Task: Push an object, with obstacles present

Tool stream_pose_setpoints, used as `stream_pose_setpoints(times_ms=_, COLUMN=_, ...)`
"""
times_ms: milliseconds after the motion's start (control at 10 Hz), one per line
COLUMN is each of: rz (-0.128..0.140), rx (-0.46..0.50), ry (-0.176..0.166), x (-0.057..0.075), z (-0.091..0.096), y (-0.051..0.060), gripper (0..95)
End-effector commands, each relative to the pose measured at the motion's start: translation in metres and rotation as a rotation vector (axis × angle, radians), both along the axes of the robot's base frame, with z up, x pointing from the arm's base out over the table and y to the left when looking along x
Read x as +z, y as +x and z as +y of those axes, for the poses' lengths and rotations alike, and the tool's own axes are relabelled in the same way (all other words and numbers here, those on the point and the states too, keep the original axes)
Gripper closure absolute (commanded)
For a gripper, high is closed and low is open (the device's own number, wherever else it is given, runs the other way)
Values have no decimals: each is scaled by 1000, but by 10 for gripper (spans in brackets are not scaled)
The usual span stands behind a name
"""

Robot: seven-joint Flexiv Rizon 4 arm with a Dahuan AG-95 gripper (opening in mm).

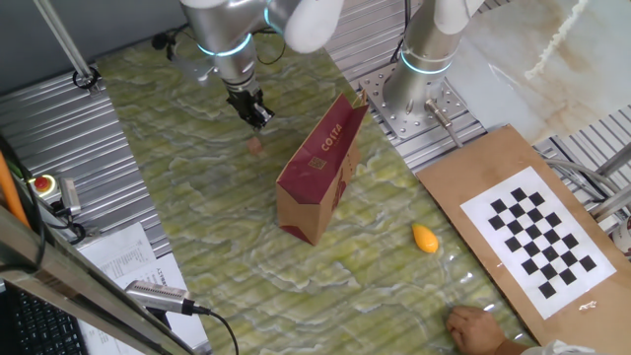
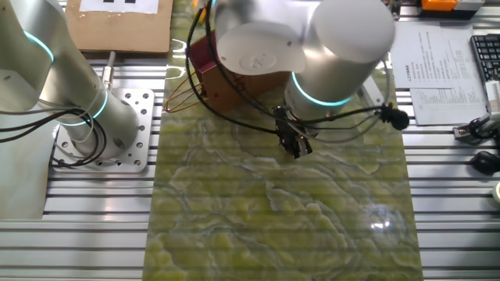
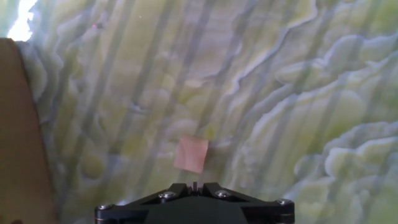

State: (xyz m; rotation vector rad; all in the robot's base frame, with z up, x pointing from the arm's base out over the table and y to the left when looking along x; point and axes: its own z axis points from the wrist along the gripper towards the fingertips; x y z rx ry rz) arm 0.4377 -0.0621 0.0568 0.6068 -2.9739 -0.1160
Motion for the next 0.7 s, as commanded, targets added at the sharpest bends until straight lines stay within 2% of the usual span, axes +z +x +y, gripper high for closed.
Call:
stream_pose_setpoints(times_ms=100, rz=2, rx=-2, ry=-11, x=-4, z=0, y=-4, gripper=950)
stream_pose_setpoints(times_ms=200, rz=1, rx=-2, ry=-10, x=-14, z=0, y=-8, gripper=950)
stream_pose_setpoints(times_ms=700, rz=2, rx=-11, ry=-18, x=-25, z=1, y=-18, gripper=950)
